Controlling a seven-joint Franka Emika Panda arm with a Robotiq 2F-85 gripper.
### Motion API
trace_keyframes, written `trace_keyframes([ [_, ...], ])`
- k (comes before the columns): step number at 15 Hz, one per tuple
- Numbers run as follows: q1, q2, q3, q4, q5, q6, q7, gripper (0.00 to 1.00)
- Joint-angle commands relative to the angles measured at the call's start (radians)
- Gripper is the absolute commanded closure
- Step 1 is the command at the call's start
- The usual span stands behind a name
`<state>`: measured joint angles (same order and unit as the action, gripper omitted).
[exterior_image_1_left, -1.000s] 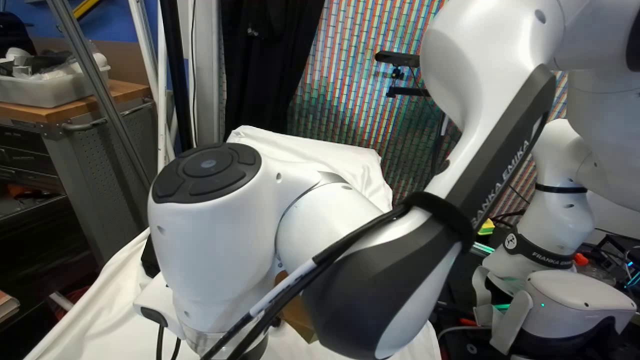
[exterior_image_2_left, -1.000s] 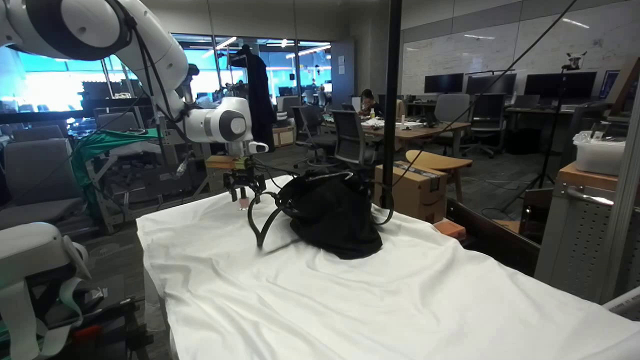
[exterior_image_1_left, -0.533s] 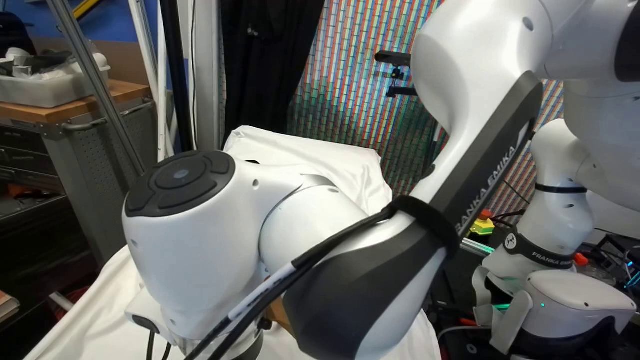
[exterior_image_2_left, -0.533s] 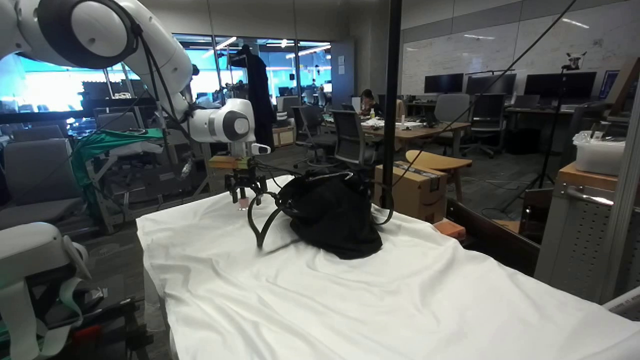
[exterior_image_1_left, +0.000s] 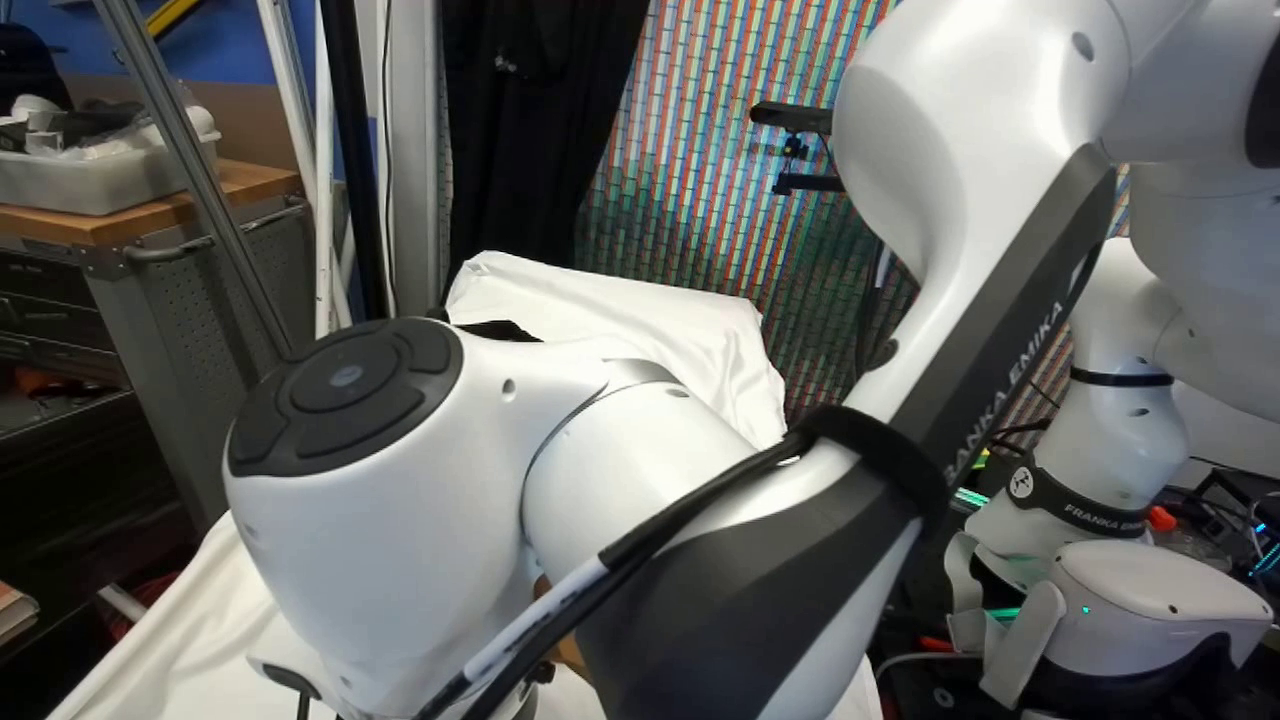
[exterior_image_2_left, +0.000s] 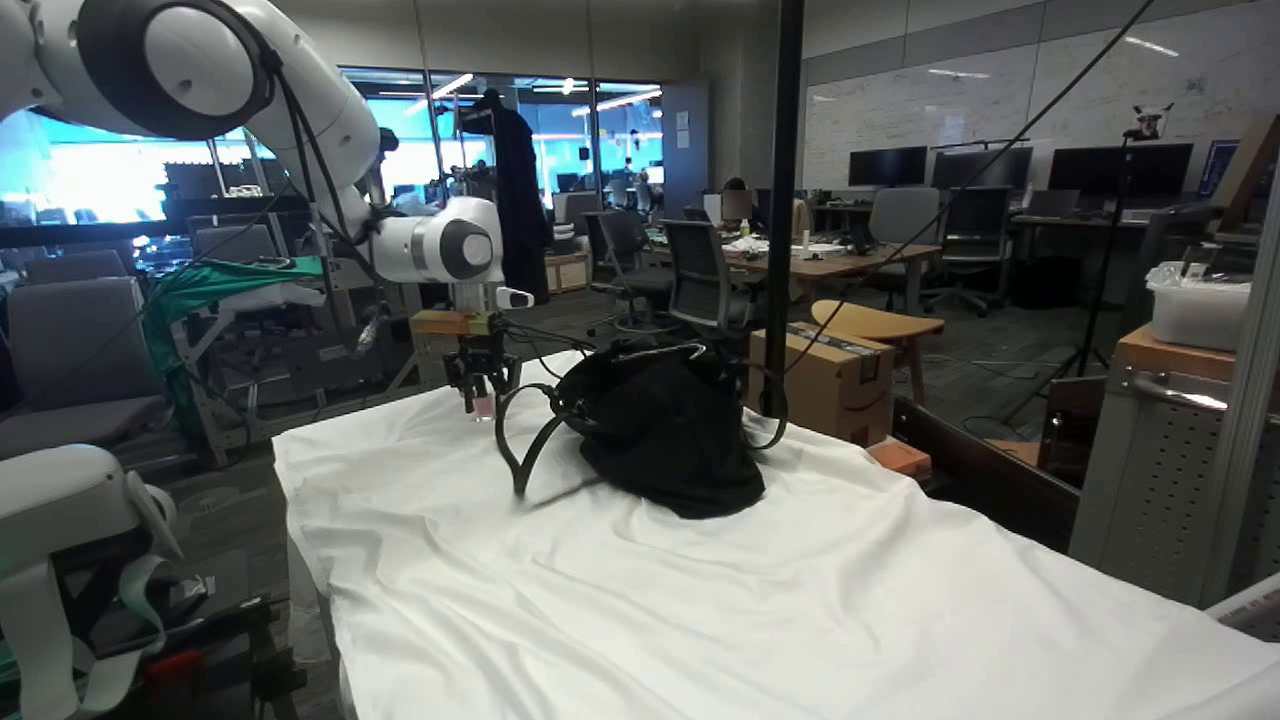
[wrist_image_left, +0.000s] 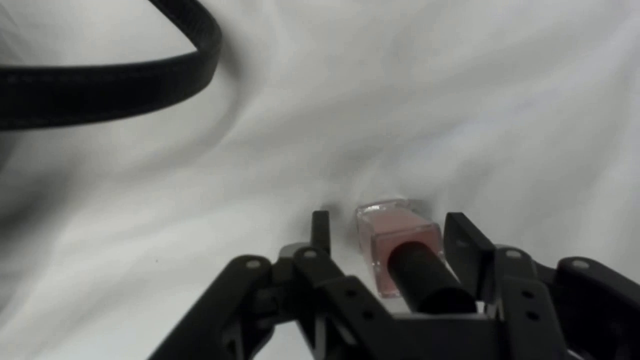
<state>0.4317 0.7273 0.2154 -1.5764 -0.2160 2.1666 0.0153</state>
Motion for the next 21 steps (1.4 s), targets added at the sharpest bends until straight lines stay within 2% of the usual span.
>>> trace_keyframes([
  [1, 0.008, 0.005, -0.007, 0.023, -0.004, -0.025, -0.016, 0.64],
  [4, 0.004, -0.006, -0.007, 0.013, -0.002, -0.022, -0.017, 0.83],
  [5, 0.002, -0.012, -0.007, 0.009, -0.001, -0.02, -0.016, 0.85],
  [11, -0.046, -0.077, -0.005, -0.027, 0.022, -0.006, -0.038, 0.85],
  [21, -0.203, -0.234, -0.06, -0.014, 0.06, 0.006, -0.056, 0.85],
])
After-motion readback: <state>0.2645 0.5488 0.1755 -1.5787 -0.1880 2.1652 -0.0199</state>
